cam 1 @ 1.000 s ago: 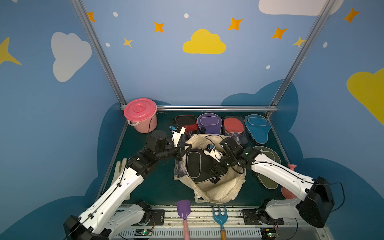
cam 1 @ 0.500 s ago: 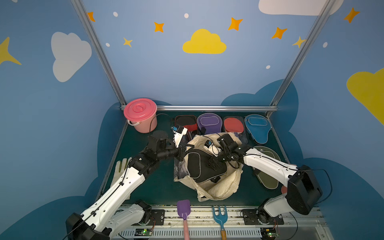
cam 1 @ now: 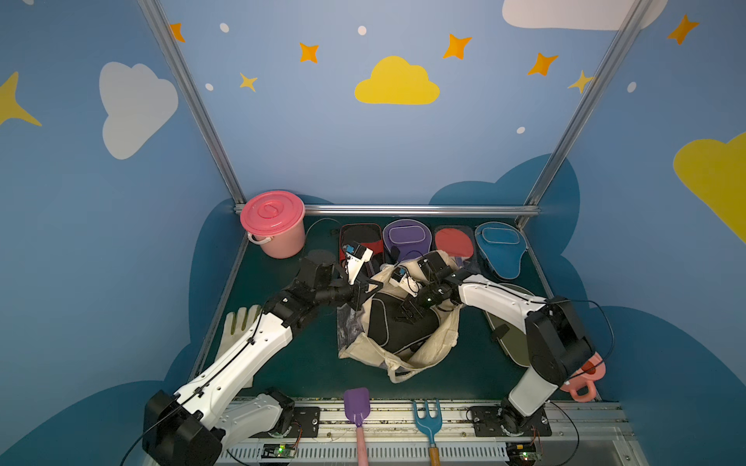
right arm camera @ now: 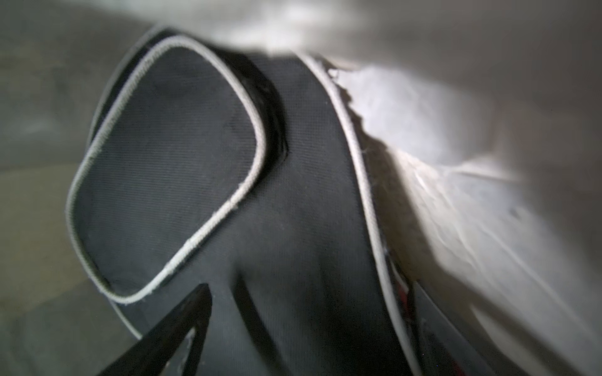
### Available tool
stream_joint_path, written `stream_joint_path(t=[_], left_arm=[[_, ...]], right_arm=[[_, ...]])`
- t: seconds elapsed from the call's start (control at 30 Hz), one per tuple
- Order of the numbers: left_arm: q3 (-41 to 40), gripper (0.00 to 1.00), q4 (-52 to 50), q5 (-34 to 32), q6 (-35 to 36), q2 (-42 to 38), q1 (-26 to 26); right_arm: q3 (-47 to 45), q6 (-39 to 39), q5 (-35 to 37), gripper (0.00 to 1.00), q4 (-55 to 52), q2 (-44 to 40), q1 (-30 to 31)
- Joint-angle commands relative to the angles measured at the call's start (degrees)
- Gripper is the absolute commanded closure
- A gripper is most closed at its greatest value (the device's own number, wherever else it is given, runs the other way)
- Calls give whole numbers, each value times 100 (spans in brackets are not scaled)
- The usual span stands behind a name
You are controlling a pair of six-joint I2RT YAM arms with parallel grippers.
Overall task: Remove the ping pong set from the canvas bag
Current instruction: Adjust the canvas bag at the center of the board, then pick up the ping pong set from the canvas bag.
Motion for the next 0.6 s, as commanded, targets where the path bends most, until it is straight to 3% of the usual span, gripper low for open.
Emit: stream_joint_path(t=[0.0, 0.13, 0.2, 0.23, 0.37, 0.4, 0.57], left_arm=[[139, 97, 272, 451, 181, -95, 42], [158, 97, 269, 444, 204, -74, 77], [158, 97, 235, 417, 227, -98, 118], [143, 97, 228, 427, 227, -115, 135], [101, 97, 204, 392, 232, -237, 235], [101, 97, 186, 384, 240, -264, 259], [56, 97, 79, 164, 288, -490, 372]], right_arm=[[188, -289, -813, 8, -529, 485, -271], [607, -377, -962, 11, -1100, 917, -278], [727, -394, -1032, 20, -1326, 1054, -277], [760, -386, -1057, 30, -1420, 1109, -289], [661, -286, -1016, 90, -1580, 1129, -299], [597, -260, -1003, 98, -1566, 1077, -299], [242, 34, -834, 100, -1415, 469, -281]])
